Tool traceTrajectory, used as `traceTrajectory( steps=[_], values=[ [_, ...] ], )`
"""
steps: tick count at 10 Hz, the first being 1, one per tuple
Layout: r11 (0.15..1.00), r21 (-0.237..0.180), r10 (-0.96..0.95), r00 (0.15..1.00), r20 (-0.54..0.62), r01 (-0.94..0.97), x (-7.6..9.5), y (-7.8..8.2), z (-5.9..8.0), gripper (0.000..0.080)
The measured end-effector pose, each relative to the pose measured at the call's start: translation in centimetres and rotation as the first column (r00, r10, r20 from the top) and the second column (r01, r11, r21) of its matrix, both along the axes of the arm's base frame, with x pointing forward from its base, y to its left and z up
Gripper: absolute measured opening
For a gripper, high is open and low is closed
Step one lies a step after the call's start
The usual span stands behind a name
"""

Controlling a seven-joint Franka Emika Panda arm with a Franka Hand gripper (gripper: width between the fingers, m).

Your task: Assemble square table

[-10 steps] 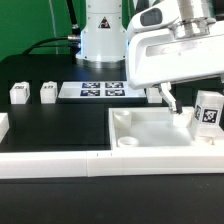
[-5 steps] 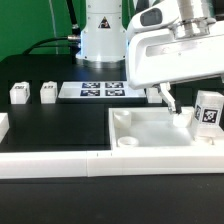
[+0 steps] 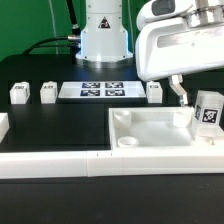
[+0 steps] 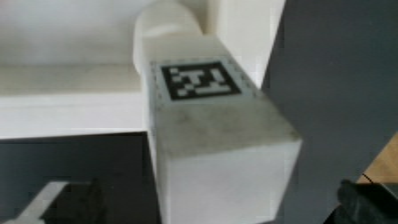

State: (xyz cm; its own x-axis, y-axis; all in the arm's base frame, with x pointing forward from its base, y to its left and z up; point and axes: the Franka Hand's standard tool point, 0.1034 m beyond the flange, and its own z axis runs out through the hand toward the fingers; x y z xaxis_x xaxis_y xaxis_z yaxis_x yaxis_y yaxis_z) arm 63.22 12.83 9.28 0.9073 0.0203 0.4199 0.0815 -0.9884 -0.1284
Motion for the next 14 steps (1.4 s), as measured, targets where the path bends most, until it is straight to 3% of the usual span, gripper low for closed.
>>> traceTrajectory(
  steps=[1,2,6,13,14],
  values=[
    [1.000,-0.001,0.001,1.000,-0.026,-0.001,-0.1,-0.2,-0.5,0.0648],
    [1.000,-0.004,0.011,0.993,-0.121,-0.012,-0.6,-0.3,-1.1,0.0648],
    [1.000,0.004,0.007,0.939,-0.343,-0.006,-1.4,-0.4,-1.3,0.0648],
    [0.997,-0.015,-0.070,0.932,-0.356,0.069,-0.3,-0.4,-1.1,0.0648],
    [0.997,-0.014,-0.074,0.931,-0.356,0.074,-0.3,-0.4,-1.1,0.0555]
  ],
)
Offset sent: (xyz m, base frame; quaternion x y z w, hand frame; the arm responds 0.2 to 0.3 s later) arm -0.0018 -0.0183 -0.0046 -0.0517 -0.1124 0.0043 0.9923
